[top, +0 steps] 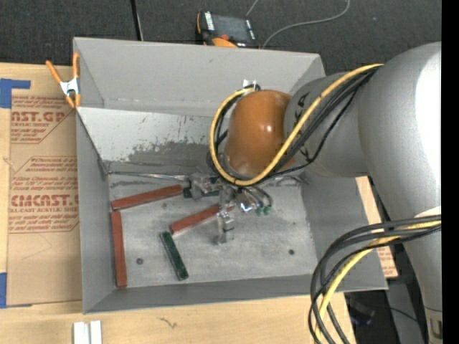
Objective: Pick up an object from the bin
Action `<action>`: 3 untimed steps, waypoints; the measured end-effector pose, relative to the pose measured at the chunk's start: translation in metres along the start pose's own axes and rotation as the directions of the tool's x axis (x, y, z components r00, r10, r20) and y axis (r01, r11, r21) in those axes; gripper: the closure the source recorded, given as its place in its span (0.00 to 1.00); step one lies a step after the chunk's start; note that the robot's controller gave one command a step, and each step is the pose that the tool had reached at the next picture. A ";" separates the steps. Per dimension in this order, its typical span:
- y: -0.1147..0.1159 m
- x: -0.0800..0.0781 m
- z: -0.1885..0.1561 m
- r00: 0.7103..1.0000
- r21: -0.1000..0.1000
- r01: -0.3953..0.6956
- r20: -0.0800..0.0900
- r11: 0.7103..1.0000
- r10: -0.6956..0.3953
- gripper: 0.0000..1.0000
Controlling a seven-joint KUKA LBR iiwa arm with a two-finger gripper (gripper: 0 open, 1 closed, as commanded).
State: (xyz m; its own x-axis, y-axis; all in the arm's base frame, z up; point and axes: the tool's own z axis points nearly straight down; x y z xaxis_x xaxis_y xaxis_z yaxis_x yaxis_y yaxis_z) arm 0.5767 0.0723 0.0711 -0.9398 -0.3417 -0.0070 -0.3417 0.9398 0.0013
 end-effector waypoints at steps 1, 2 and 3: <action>0.041 -0.021 -0.071 0.960 0.001 0.280 0.001 0.960 -0.280 0.00; 0.035 0.015 0.006 0.962 -0.006 0.274 -0.013 0.962 -0.274 0.00; 0.035 0.012 0.001 0.962 -0.002 0.274 -0.005 0.962 -0.274 1.00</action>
Offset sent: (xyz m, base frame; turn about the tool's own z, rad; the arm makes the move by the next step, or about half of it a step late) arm 0.0039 0.0428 0.0688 -0.2819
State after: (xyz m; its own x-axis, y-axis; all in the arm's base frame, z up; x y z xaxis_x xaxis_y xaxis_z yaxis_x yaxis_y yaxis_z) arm 0.5538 0.1007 0.0704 -0.8105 -0.5857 -0.0018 -0.5857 0.8105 0.0015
